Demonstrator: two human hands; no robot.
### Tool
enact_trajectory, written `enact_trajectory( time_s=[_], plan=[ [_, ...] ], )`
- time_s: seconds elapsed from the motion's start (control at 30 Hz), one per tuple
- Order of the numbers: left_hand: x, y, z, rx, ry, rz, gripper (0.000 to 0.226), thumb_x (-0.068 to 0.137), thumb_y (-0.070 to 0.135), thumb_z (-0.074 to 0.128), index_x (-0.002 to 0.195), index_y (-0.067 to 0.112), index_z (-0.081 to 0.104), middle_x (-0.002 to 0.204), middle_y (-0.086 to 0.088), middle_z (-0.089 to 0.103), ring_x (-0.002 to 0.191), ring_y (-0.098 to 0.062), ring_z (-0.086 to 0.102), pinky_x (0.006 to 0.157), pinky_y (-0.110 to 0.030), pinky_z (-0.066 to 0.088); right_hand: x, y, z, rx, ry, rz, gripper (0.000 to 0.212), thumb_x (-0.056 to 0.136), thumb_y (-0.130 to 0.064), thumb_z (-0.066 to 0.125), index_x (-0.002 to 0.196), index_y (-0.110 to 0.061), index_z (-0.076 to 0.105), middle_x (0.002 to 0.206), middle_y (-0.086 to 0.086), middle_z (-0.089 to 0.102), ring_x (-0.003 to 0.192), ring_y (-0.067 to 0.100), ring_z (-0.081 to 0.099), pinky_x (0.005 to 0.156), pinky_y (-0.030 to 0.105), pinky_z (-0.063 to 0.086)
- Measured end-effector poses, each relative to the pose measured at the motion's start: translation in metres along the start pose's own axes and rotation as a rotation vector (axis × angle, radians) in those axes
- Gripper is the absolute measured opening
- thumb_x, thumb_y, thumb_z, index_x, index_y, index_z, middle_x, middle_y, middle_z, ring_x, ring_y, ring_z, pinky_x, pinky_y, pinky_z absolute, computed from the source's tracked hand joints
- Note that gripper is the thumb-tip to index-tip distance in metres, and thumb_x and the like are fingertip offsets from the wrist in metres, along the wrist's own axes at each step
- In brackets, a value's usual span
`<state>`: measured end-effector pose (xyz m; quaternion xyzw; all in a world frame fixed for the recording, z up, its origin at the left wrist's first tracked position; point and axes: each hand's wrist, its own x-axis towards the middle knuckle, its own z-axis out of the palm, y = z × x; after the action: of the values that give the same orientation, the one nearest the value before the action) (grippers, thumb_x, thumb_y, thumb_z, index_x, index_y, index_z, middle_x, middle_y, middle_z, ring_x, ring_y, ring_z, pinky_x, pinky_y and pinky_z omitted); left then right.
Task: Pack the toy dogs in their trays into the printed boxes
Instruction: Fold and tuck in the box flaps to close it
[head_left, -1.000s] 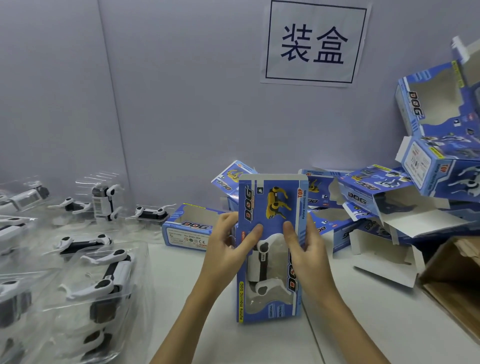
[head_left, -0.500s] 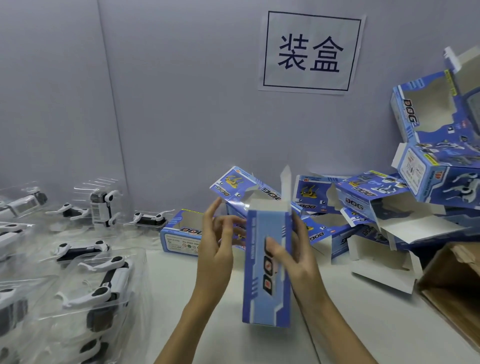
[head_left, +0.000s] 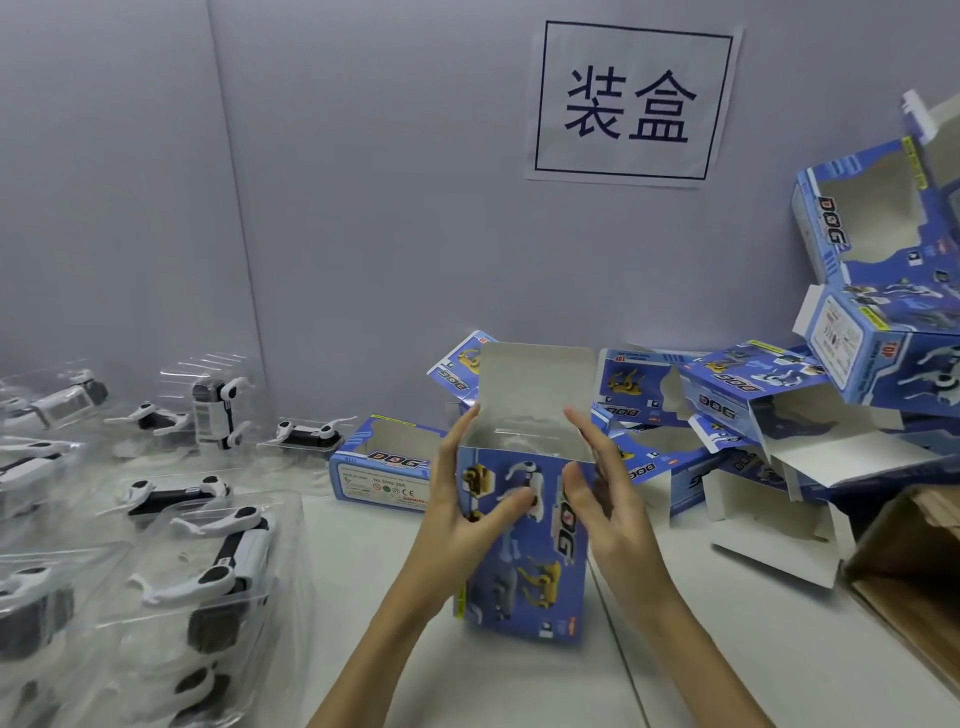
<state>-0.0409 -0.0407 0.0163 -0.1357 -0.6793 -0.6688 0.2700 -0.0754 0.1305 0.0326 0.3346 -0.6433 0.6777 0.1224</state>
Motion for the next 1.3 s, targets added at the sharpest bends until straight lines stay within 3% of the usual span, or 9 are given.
enact_trajectory(
  time_s=[0.1, 0.3, 0.47, 0.6, 0.73, 0.87, 0.93, 1.0, 1.3],
  plan=[
    [-0.004, -0.006, 0.010, 0.043, -0.044, 0.022, 0.085, 0.091, 0.032, 0.080, 0.157, 0.051, 0.030, 0.161, 0.013, 0.035, 0.147, -0.022, 0.044, 0.111, -0.049, 0.049, 0.000, 0.003, -0.003, -0.103, 0.071, -0.045, 0.039, 0.100, -0.045, 0.061, 0.138, -0.037, 0.060, 0.141, -0.017, 0.062, 0.133, 0.008, 0.057, 0.108, 0.024, 0.047],
    [-0.003, 0.000, 0.002, 0.150, -0.017, 0.097, 0.056, 0.085, 0.061, 0.076, 0.132, 0.044, 0.052, 0.140, 0.016, 0.047, 0.135, -0.011, 0.053, 0.093, -0.039, 0.060, 0.005, 0.007, -0.006, -0.187, 0.136, -0.107, 0.058, 0.097, -0.074, 0.047, 0.105, -0.025, 0.077, 0.115, -0.003, 0.069, 0.124, 0.023, 0.062, 0.106, 0.049, 0.049],
    [0.000, 0.011, 0.002, 0.139, 0.033, 0.071, 0.024, 0.092, 0.062, 0.056, 0.107, 0.043, 0.061, 0.135, 0.010, 0.055, 0.125, -0.027, 0.062, 0.089, -0.047, 0.060, 0.011, 0.007, 0.001, -0.136, 0.168, -0.028, 0.054, 0.100, -0.067, 0.042, 0.084, -0.033, 0.079, 0.117, -0.014, 0.068, 0.138, 0.021, 0.053, 0.110, 0.045, 0.045],
    [0.006, 0.020, 0.006, 0.070, 0.074, 0.089, 0.025, 0.102, 0.051, 0.056, 0.092, 0.029, 0.062, 0.144, 0.027, 0.050, 0.125, -0.025, 0.064, 0.068, -0.031, 0.062, 0.009, 0.004, 0.003, -0.086, 0.195, -0.025, 0.035, 0.104, -0.043, 0.051, 0.090, -0.034, 0.082, 0.149, -0.010, 0.057, 0.149, 0.001, 0.039, 0.110, 0.029, 0.041],
    [0.010, 0.020, 0.008, 0.025, 0.084, 0.082, 0.018, 0.103, 0.031, 0.060, 0.085, 0.029, 0.060, 0.136, 0.034, 0.051, 0.135, -0.019, 0.056, 0.067, -0.033, 0.064, 0.008, 0.005, 0.005, 0.000, 0.265, -0.047, 0.017, 0.101, -0.036, 0.059, 0.105, -0.032, 0.075, 0.129, -0.009, 0.067, 0.132, 0.006, 0.057, 0.102, 0.032, 0.054],
    [0.010, 0.018, 0.013, -0.053, 0.122, 0.001, 0.010, 0.103, 0.019, 0.063, 0.105, 0.027, 0.059, 0.135, 0.024, 0.054, 0.133, -0.023, 0.057, 0.071, -0.041, 0.065, 0.010, 0.004, 0.005, 0.142, 0.283, -0.086, 0.031, 0.100, -0.018, 0.065, 0.123, -0.032, 0.050, 0.117, 0.000, 0.069, 0.115, 0.020, 0.068, 0.092, 0.026, 0.055],
    [0.011, 0.020, 0.015, -0.110, 0.144, 0.015, 0.045, 0.095, 0.020, 0.063, 0.130, 0.045, 0.049, 0.134, 0.013, 0.057, 0.125, -0.023, 0.062, 0.073, -0.041, 0.064, 0.011, 0.003, 0.005, 0.172, 0.261, -0.077, 0.045, 0.103, -0.013, 0.061, 0.137, -0.038, 0.044, 0.122, 0.000, 0.070, 0.118, 0.021, 0.068, 0.095, 0.026, 0.055],
    [0.012, 0.020, 0.013, -0.116, 0.118, 0.007, 0.066, 0.092, 0.023, 0.060, 0.143, 0.059, 0.038, 0.132, 0.012, 0.059, 0.119, -0.017, 0.065, 0.073, -0.034, 0.061, 0.012, 0.002, 0.006, 0.159, 0.246, -0.055, 0.050, 0.103, -0.022, 0.058, 0.146, -0.043, 0.045, 0.127, -0.002, 0.070, 0.120, 0.018, 0.067, 0.099, 0.031, 0.056],
    [0.024, 0.021, 0.006, -0.248, 0.033, -0.193, 0.019, 0.086, 0.017, 0.059, 0.099, 0.029, 0.064, 0.111, -0.005, 0.071, 0.100, -0.025, 0.072, 0.081, -0.046, 0.059, 0.015, 0.005, 0.004, 0.223, 0.159, 0.077, 0.030, 0.102, -0.037, 0.054, 0.130, -0.041, 0.062, 0.124, -0.007, 0.070, 0.125, 0.031, 0.063, 0.110, 0.066, 0.045]
  ],
)
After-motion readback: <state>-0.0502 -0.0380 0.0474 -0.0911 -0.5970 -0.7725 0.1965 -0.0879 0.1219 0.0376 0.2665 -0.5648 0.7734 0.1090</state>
